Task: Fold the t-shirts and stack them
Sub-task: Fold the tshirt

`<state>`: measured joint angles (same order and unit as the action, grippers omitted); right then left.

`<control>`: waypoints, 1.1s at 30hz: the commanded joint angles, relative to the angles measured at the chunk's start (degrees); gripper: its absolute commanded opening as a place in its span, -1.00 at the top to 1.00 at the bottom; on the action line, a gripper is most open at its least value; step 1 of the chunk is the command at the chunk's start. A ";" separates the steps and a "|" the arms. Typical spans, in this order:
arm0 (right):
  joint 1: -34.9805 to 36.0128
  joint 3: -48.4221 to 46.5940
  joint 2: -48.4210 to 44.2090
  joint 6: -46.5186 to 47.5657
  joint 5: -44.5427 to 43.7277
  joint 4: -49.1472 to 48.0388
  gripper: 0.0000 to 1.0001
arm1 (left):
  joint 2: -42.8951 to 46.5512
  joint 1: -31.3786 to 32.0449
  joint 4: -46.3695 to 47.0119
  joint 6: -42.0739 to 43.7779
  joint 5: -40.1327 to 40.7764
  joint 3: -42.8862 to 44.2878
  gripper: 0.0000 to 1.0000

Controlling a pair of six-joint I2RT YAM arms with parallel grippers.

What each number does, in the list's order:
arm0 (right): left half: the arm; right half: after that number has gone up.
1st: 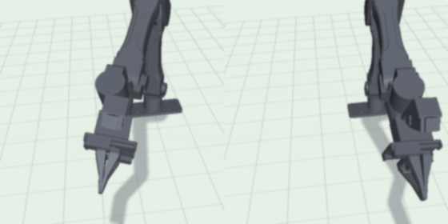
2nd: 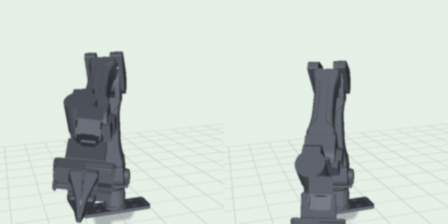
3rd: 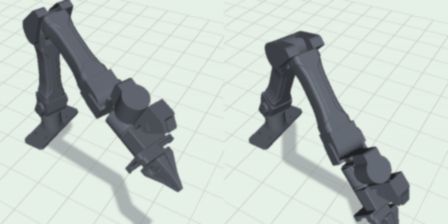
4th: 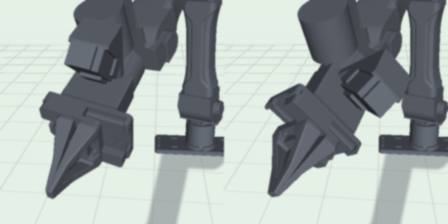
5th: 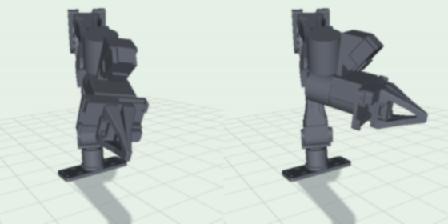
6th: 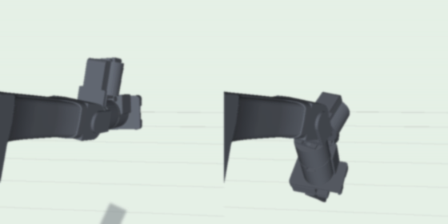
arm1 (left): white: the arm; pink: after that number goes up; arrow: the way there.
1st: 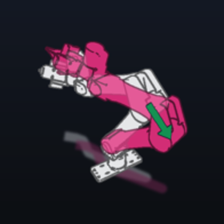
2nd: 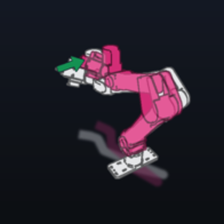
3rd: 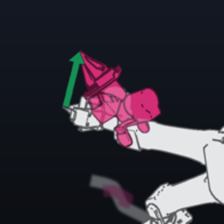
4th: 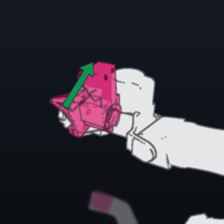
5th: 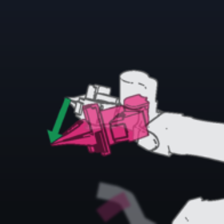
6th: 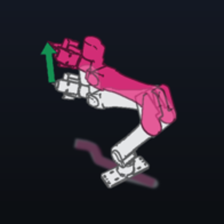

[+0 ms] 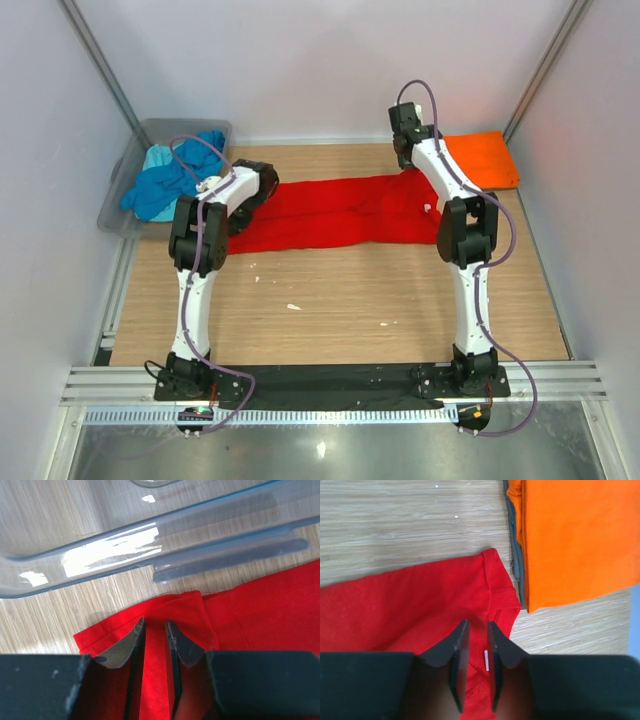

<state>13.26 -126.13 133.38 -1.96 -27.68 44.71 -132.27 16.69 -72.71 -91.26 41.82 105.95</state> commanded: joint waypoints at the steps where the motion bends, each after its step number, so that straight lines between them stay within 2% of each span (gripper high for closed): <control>1: 0.19 -4.12 -0.40 -1.46 0.79 -0.15 0.45 | -0.54 -0.78 -2.26 -0.23 2.12 2.06 0.54; 5: 0.19 -6.41 -1.89 -7.52 -1.67 7.03 0.32 | 2.27 -0.26 -2.44 1.35 2.99 2.50 0.49; 8: 0.02 -2.66 -5.83 -15.43 -1.94 12.31 0.32 | 5.96 0.45 -1.13 2.93 3.35 0.93 0.48; 10: -0.25 1.65 -8.74 -19.12 0.25 13.56 0.41 | 8.94 0.80 0.01 3.37 2.83 0.05 0.47; 12: -0.16 9.82 -13.31 -22.64 3.94 12.87 0.56 | 10.88 1.59 1.68 4.69 2.39 -1.70 0.46; 14: -0.25 16.48 -15.86 -23.96 5.88 11.46 0.66 | 13.17 2.38 2.65 5.83 2.39 -3.11 0.45; 17: -0.86 21.34 -18.59 -24.50 6.93 10.23 0.73 | 15.19 3.61 4.58 7.14 2.04 -6.27 0.45; 23: -2.79 28.46 -18.69 -24.67 10.19 6.89 0.75 | 15.81 5.37 8.55 7.50 -0.16 -13.40 0.45; 33: -7.72 42.80 -19.04 -22.92 3.52 -1.20 0.79 | 12.03 5.37 3.98 4.78 3.96 -16.30 0.43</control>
<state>6.46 -84.79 116.71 -25.47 -20.21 47.53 -119.94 22.24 -66.11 -84.90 41.12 90.06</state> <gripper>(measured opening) 0.108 0.284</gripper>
